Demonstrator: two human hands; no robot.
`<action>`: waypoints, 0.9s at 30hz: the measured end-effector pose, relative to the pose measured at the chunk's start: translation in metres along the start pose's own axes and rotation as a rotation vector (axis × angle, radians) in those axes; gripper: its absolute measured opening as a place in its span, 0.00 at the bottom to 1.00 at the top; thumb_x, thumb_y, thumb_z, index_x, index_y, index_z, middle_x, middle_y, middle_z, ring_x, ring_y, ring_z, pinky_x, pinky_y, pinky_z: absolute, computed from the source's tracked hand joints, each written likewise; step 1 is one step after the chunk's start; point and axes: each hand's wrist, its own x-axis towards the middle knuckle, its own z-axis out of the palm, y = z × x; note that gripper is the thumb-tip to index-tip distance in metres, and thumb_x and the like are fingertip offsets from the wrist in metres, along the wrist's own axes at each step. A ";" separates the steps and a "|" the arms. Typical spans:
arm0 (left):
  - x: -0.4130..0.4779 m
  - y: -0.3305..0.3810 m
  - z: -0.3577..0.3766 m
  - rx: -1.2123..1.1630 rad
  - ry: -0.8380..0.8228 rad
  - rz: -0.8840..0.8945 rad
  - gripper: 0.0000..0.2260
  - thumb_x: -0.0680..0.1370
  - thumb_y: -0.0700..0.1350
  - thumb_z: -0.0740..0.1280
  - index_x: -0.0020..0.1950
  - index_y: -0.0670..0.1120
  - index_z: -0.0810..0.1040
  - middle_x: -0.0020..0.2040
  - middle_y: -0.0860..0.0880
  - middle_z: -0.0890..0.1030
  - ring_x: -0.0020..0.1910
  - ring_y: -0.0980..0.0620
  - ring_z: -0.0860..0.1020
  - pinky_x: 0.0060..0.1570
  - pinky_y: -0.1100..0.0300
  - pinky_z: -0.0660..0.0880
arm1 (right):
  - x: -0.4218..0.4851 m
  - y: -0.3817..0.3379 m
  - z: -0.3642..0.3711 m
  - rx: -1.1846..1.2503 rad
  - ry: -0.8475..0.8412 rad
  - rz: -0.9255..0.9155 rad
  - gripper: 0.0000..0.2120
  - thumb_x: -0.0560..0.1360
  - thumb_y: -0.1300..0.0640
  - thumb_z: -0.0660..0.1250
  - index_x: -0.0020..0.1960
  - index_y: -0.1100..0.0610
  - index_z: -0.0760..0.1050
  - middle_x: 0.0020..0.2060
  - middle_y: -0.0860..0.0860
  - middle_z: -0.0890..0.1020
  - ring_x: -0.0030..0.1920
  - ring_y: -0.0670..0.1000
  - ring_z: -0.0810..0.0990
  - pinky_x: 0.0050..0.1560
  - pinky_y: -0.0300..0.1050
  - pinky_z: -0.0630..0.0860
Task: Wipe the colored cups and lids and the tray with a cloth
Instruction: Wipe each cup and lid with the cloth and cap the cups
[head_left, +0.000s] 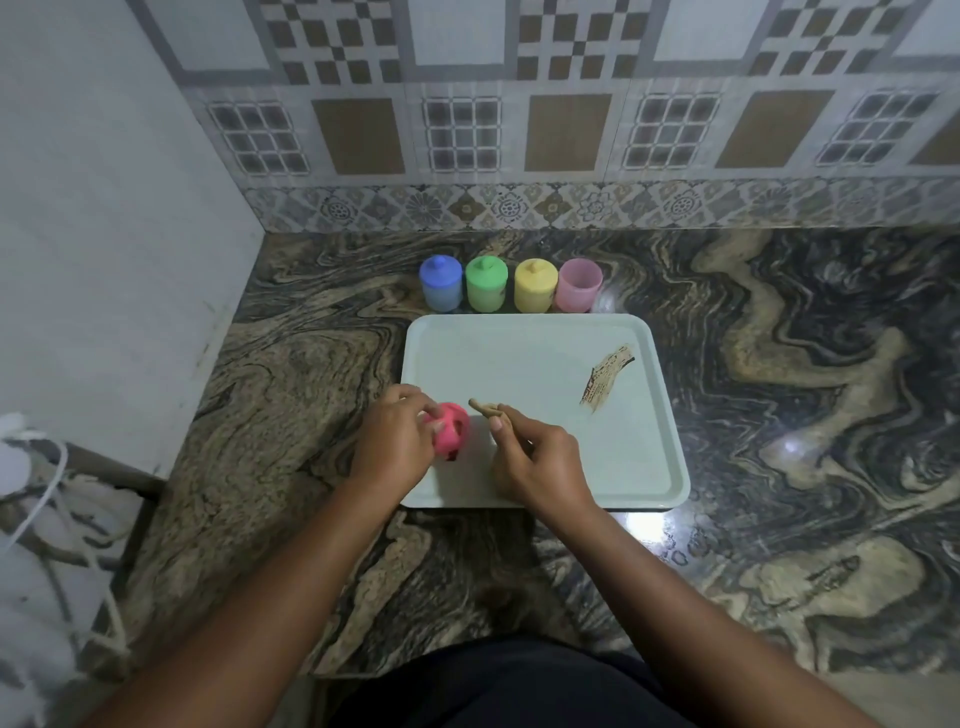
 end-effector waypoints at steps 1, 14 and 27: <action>0.000 0.007 -0.004 -0.080 -0.007 -0.037 0.03 0.75 0.42 0.73 0.45 0.50 0.82 0.53 0.49 0.80 0.50 0.50 0.79 0.45 0.60 0.73 | 0.000 0.000 0.000 0.034 0.010 0.012 0.11 0.83 0.51 0.65 0.59 0.39 0.83 0.29 0.41 0.80 0.29 0.40 0.73 0.33 0.35 0.70; -0.005 0.079 -0.059 -1.415 -0.235 -0.526 0.17 0.73 0.37 0.70 0.62 0.39 0.77 0.53 0.41 0.83 0.45 0.51 0.84 0.41 0.58 0.82 | 0.005 -0.058 -0.036 0.538 -0.042 -0.013 0.16 0.85 0.55 0.60 0.51 0.64 0.83 0.28 0.70 0.74 0.24 0.64 0.74 0.23 0.61 0.72; -0.012 0.110 -0.078 -1.469 -0.338 -0.301 0.12 0.78 0.44 0.64 0.60 0.43 0.79 0.53 0.44 0.85 0.51 0.52 0.84 0.43 0.59 0.81 | 0.012 -0.080 -0.052 0.300 -0.041 -0.225 0.18 0.83 0.44 0.63 0.69 0.48 0.78 0.39 0.35 0.74 0.44 0.43 0.71 0.47 0.47 0.72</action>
